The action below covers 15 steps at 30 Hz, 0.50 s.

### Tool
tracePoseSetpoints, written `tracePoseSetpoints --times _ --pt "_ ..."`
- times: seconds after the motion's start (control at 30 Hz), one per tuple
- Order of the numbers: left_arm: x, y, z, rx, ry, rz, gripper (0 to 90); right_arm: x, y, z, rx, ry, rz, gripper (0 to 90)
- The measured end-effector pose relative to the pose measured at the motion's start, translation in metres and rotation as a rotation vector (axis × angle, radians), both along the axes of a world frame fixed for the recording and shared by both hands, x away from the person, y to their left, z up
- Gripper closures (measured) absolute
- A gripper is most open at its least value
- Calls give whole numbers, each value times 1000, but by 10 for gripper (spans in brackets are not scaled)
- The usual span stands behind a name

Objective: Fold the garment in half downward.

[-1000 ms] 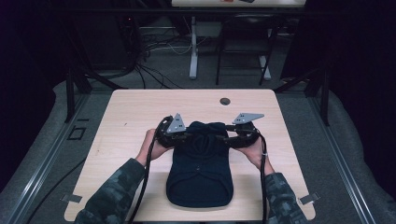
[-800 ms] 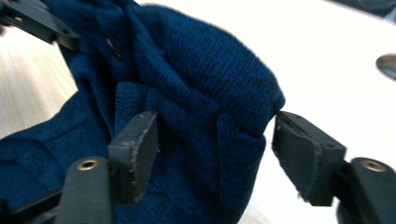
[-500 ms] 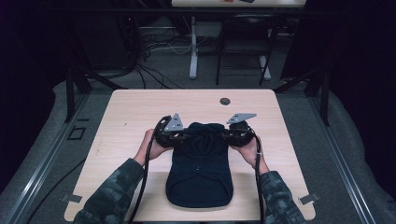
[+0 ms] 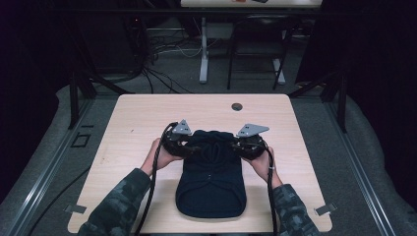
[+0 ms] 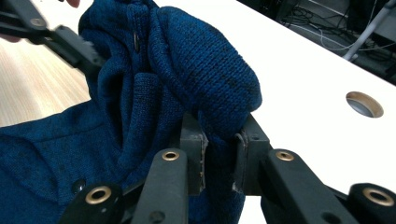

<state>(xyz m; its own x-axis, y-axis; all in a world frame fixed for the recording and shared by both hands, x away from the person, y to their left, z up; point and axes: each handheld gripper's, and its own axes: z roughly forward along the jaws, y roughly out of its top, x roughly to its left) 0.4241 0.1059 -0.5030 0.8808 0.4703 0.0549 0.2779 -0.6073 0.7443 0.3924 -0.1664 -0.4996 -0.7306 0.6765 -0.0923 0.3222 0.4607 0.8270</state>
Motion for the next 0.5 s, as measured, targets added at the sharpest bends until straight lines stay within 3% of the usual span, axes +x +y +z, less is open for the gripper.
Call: tracePoseSetpoints --times 0.1,0.27,0.33,0.5 --pt "-2 -1 1 6 -24 3 643 -1 -1 1 5 -11 -5 760" --pt "-7 -4 6 29 -106 -5 712 -2 -3 4 14 -20 -2 747" --pt "-10 -6 7 43 -172 5 717 -1 -4 3 20 7 16 713" --pt "-15 -10 12 46 -260 -26 722 9 -10 -1 65 120 21 496"
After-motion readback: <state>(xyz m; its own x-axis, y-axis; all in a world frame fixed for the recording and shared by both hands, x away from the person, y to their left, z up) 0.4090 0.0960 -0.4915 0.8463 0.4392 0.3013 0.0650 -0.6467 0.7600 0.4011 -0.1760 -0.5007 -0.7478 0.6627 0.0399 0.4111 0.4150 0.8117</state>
